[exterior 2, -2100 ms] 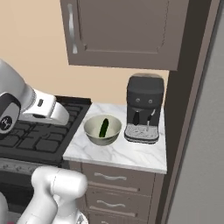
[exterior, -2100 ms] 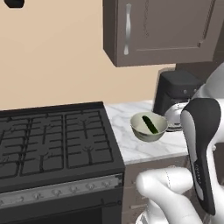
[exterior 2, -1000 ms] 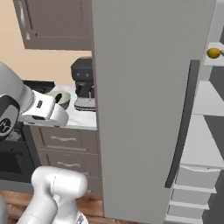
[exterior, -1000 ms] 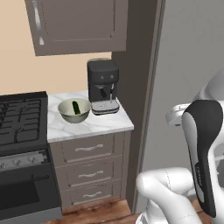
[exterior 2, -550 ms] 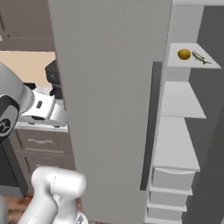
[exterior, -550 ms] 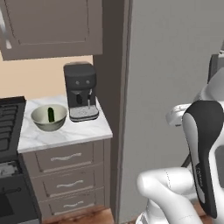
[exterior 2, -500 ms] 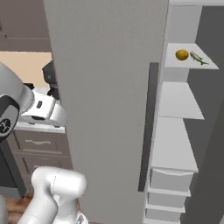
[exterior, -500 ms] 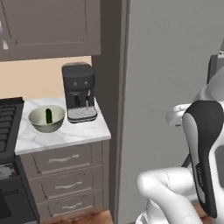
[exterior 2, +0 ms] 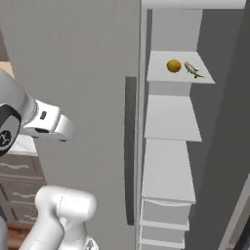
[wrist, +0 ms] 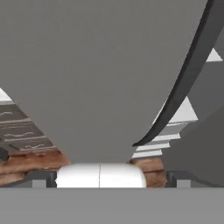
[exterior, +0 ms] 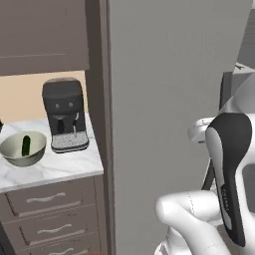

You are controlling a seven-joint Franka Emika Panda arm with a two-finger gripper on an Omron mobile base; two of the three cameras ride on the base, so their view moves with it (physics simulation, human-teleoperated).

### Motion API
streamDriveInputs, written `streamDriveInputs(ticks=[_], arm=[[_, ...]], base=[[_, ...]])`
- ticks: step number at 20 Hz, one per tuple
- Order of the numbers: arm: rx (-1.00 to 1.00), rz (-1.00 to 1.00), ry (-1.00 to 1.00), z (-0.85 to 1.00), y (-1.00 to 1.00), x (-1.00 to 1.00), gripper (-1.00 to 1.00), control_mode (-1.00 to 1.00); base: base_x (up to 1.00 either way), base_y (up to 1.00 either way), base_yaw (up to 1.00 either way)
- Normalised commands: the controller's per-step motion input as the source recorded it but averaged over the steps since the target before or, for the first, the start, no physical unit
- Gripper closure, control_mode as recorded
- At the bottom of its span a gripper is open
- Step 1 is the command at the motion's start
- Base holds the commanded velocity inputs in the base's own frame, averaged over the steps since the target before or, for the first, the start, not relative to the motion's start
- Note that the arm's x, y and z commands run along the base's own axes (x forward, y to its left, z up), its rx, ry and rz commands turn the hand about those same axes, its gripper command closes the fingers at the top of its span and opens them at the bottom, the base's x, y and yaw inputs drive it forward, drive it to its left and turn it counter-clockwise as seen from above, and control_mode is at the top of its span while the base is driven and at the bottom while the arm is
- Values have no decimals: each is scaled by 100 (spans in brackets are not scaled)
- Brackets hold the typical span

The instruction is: Take the lemon, fish, and cucumber from the freezer and place them in the bowl on the counter.

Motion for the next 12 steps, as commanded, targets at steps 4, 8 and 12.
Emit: streamDriveInputs(ticks=[4,8,12], arm=[[0,0,0,0,0,0,-100,100],[0,0,0,0,0,0,-100,100],[0,0,0,0,0,0,-100,100]], base=[[0,-76,0],[3,-72,0],[17,-63,0]])
